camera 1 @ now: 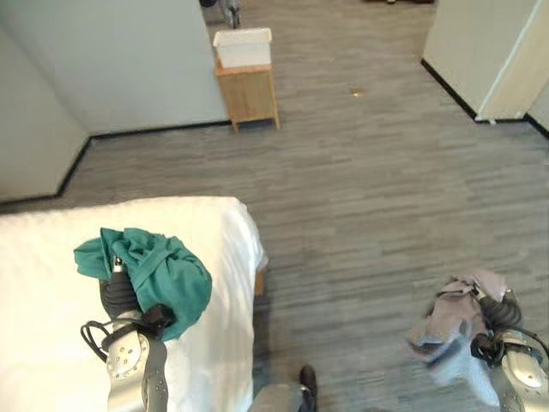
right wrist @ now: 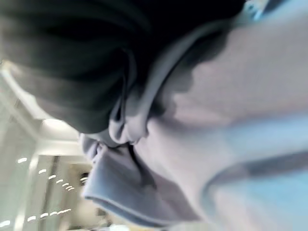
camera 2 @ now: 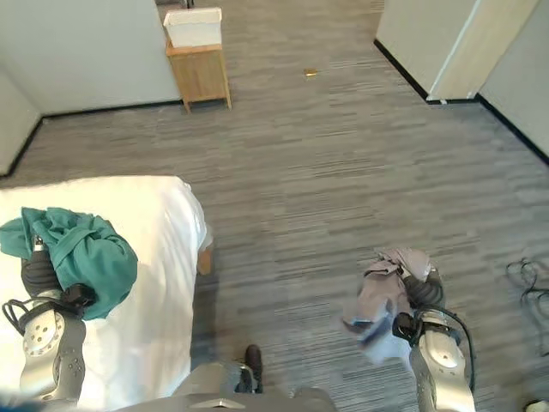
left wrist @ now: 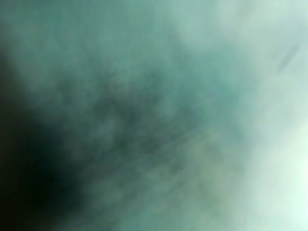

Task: Pick up bed clothes into laundry basket.

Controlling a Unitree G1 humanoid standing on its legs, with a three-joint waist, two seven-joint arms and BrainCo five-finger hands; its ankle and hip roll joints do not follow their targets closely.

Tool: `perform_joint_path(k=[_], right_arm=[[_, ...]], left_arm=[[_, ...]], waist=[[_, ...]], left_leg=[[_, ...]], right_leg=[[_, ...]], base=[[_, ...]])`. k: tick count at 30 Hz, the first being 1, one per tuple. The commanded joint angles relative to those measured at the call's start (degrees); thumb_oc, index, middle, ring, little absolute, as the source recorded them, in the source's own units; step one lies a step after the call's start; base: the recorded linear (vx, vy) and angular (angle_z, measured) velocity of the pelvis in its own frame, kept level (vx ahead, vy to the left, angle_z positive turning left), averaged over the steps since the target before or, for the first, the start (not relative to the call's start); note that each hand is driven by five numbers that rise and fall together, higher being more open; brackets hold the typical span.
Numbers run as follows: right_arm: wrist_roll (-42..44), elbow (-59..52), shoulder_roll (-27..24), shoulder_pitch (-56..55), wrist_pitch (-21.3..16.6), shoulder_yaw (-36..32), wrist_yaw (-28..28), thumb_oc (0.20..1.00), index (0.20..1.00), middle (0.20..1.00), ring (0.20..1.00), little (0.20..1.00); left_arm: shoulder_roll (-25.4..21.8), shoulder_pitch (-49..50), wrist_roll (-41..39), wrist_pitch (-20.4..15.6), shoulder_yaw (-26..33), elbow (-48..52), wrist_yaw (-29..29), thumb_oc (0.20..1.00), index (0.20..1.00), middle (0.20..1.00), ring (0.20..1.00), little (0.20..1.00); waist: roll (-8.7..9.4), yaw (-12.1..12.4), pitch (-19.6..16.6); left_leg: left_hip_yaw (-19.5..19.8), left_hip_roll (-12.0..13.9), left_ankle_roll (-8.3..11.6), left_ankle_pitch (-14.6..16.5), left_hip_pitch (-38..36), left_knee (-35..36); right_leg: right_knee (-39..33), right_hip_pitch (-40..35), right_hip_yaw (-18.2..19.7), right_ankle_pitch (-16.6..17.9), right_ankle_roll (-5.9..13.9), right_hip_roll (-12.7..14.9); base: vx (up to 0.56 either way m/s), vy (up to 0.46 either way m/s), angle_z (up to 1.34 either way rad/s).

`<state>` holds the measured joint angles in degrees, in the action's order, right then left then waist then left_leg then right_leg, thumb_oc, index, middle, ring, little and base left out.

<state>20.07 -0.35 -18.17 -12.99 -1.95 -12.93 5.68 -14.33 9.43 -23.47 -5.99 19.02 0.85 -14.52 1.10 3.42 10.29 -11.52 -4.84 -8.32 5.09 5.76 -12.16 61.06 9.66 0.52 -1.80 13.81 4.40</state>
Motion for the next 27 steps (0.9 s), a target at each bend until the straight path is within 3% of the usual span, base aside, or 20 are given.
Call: perform_joint_path(k=[1, 3, 4, 6, 7, 10, 12, 15, 17, 18, 20, 22, 23, 24, 25, 26, 27], right_arm=[[-2.8, -2.9, -1.8, 5.6, -4.4, -3.0, 0.7, 0.200, 0.200, 0.200, 0.200, 0.200], [-2.1, -2.3, -1.4, 5.2, -4.3, -4.1, 1.0, 0.200, 0.200, 0.200, 0.200, 0.200], [-1.8, -2.0, -1.3, 4.9, -4.3, -5.1, 1.4, 0.200, 0.200, 0.200, 0.200, 0.200], [-1.3, -1.7, -0.8, 4.0, -4.6, -6.5, 2.3, 0.200, 0.200, 0.200, 0.200, 0.200], [-0.7, -1.3, -0.3, 3.5, -4.9, -6.9, 3.2, 0.200, 0.200, 0.200, 0.200, 0.200], [-0.7, -2.0, 0.3, 2.2, -4.5, -7.2, 2.7, 0.200, 0.200, 0.200, 0.200, 0.200], [-1.1, -1.7, -0.2, 2.5, -4.5, -6.5, 2.7, 0.200, 0.200, 0.200, 0.200, 0.200], [-1.0, -1.7, -0.9, 4.2, -4.7, -5.1, 1.7, 0.200, 0.200, 0.200, 0.200, 0.200], [-1.0, -1.2, -1.2, 4.7, -4.6, -4.6, 1.6, 0.200, 0.200, 0.200, 0.200, 0.200], [-1.0, -0.9, -1.6, 5.6, -4.4, -4.1, 1.5, 0.200, 0.200, 0.200, 0.200, 0.200], [-1.0, -0.8, -2.0, 5.9, -4.1, -3.3, 1.2, 0.200, 0.200, 0.200, 0.200, 0.200], [-0.6, -0.9, -3.2, 6.5, -4.0, -3.0, 1.0, 0.200, 0.200, 0.200, 0.200, 0.200], [0.2, -1.0, -4.0, 6.8, -4.0, -2.2, 0.6, 0.200, 0.200, 0.200, 0.200, 0.200], [0.2, -0.9, -4.0, 6.8, -4.0, -2.2, 0.5, 0.200, 0.200, 0.200, 0.200, 0.200], [0.4, -0.4, -5.5, 6.5, -3.9, -3.0, 1.2, 0.200, 0.200, 0.200, 0.200, 0.200], [0.4, -0.4, -5.5, 6.6, -3.9, -3.1, 1.2, 0.200, 0.200, 0.200, 0.200, 0.200], [0.4, -0.5, -5.9, 6.4, -4.1, -3.5, 1.7, 0.200, 0.200, 0.200, 0.200, 0.200]], left_arm=[[-7.7, -3.0, 1.8, -5.1, 1.2, 6.2, -0.7, 0.200, 0.200, 0.200, 0.200, 0.200], [-7.3, -2.9, 1.2, -5.1, 1.3, 6.0, -0.2, 0.200, 0.200, 0.200, 0.200, 0.200], [-7.3, -2.6, 1.4, -4.9, 1.7, 5.9, 0.1, 0.200, 0.200, 0.200, 0.200, 0.200], [-8.0, -2.0, 2.2, -4.3, 2.3, 5.4, 0.3, 0.200, 0.200, 0.200, 0.200, 0.200], [-7.8, -2.3, 2.1, -4.1, 2.3, 4.8, 0.2, 0.200, 0.200, 0.200, 0.200, 0.200], [-7.9, -1.9, 2.6, -4.2, 2.8, 3.8, 0.4, 0.200, 0.200, 0.200, 0.200, 0.200], [-7.7, -0.9, 2.7, -4.6, 3.2, 3.7, 0.6, 0.200, 0.200, 0.200, 0.200, 0.200], [-7.3, -0.1, 2.1, -5.0, 2.8, 3.7, 1.1, 0.200, 0.200, 0.200, 0.200, 0.200], [-7.4, 0.0, 2.3, -4.9, 2.7, 3.7, 1.0, 0.200, 0.200, 0.200, 0.200, 0.200], [-7.4, 0.1, 2.4, -4.8, 3.1, 3.8, 1.0, 0.200, 0.200, 0.200, 0.200, 0.200], [-6.7, 0.1, 2.1, -4.3, 2.8, 3.3, 1.1, 0.200, 0.200, 0.200, 0.200, 0.200], [-6.0, -0.8, 0.2, -4.7, 1.8, 2.9, 1.1, 0.200, 0.200, 0.200, 0.200, 0.200], [-5.9, -1.8, -0.5, -4.1, 0.0, 2.7, 2.1, 0.200, 0.200, 0.200, 0.200, 0.200], [-5.9, -1.9, -0.5, -4.2, -0.1, 2.6, 2.1, 0.200, 0.200, 0.200, 0.200, 0.200], [-6.3, -3.4, -0.2, -3.4, -2.2, 3.1, 3.4, 0.200, 0.200, 0.200, 0.200, 0.200], [-6.4, -3.5, -0.2, -3.4, -2.2, 3.0, 3.4, 0.200, 0.200, 0.200, 0.200, 0.200], [-6.5, -4.3, -0.8, -3.4, -3.2, 3.3, 3.9, 0.200, 0.200, 0.200, 0.200, 0.200]], waist=[[-3.10, -2.0, 2.1], [-3.30, -3.5, 2.6], [-2.54, -3.5, 2.6], [-1.50, -4.4, 2.1], [-0.66, -5.0, 1.9], [-0.65, -5.2, 1.4], [-1.13, -4.8, 1.1], [-0.95, -5.0, 0.2], [-0.94, -4.8, -0.3], [-1.13, -4.5, -1.0], [-1.55, -4.8, -2.0], [-2.88, -5.3, -2.3], [-3.22, -5.7, -2.1], [-3.27, -5.7, -2.0], [-2.06, -5.5, -0.8], [-1.88, -5.6, -0.8], [-0.94, -5.4, 0.2]], left_leg=[[2.1, 3.2, 4.29, -6.1, -6.9, 12.3], [4.5, 3.1, 5.06, -5.8, -9.3, 13.2], [5.2, 2.1, 5.45, -4.9, -10.0, 13.4], [8.0, 1.6, 6.49, -2.4, -12.4, 13.7], [9.9, 0.8, 6.86, -1.1, -13.8, 13.8], [13.0, 2.5, 7.79, 0.7, -16.7, 15.3], [14.2, 4.1, 8.62, 1.7, -18.2, 15.7], [16.1, 5.9, 10.17, 3.4, -21.5, 16.5], [16.7, 6.3, 10.32, 3.7, -21.9, 16.4], [16.1, 7.0, 10.33, 5.2, -23.1, 16.3], [15.9, 9.4, 11.54, 4.0, -23.6, 14.1], [16.7, 11.4, 12.42, 0.0, -22.2, 8.4], [16.0, 12.5, 13.00, -6.6, -19.7, -0.6], [16.2, 12.5, 13.10, -6.4, -19.3, -1.2], [14.2, 13.2, 12.71, -11.0, -14.3, -15.5], [14.5, 13.0, 12.71, -11.1, -13.7, -16.0], [14.3, 12.7, 12.44, -11.9, -10.6, -22.4]], right_leg=[[-17.0, 2.4, -7.2, 4.5, -3.97, 0.6], [-23.4, 4.0, -9.4, 3.5, -5.19, 0.5], [-29.0, 5.1, -9.1, 3.2, -5.58, 0.6], [-42.7, 3.8, -9.2, 3.7, -5.83, -0.3], [-50.7, 4.0, -6.6, 4.4, -5.92, -1.4], [-60.7, 5.0, -3.7, 8.7, -3.75, -0.8], [-62.6, 6.8, -5.2, 10.3, -2.63, 0.9], [-60.5, 7.7, -4.3, 12.8, -1.58, 4.0], [-60.7, 7.0, -4.6, 12.5, -1.62, 4.2], [-60.8, 6.3, -6.6, 12.8, -1.50, 4.2], [-58.8, 6.0, -7.0, 12.1, -2.28, 3.4], [-55.0, 6.0, -8.2, 9.8, -3.97, 2.3], [-54.3, 4.1, -9.2, 7.2, -6.09, 1.0], [-54.3, 4.0, -9.3, 7.2, -6.22, 1.0], [-55.0, -0.4, -9.5, 4.5, -8.86, 0.1], [-55.1, -0.3, -9.6, 4.8, -8.94, 0.3], [-55.4, -2.0, -8.8, 3.7, -10.28, 0.0]], base=[[0.30, 0.038, 0.30], [0.44, -0.011, 0.50], [0.47, -0.104, 0.61], [0.52, -0.150, 0.73], [0.52, -0.148, 0.62], [0.46, -0.169, 0.74], [0.40, -0.177, 0.89], [0.44, -0.238, 0.26], [0.30, -0.177, 0.08], [0.34, -0.250, -0.03], [0.40, -0.243, 0.08], [0.45, -0.291, -0.11], [0.34, -0.280, -0.53], [0.49, -0.462, -0.34], [0.23, -0.268, -0.13], [0.35, -0.402, 0.03], [0.19, -0.267, 0.03]])
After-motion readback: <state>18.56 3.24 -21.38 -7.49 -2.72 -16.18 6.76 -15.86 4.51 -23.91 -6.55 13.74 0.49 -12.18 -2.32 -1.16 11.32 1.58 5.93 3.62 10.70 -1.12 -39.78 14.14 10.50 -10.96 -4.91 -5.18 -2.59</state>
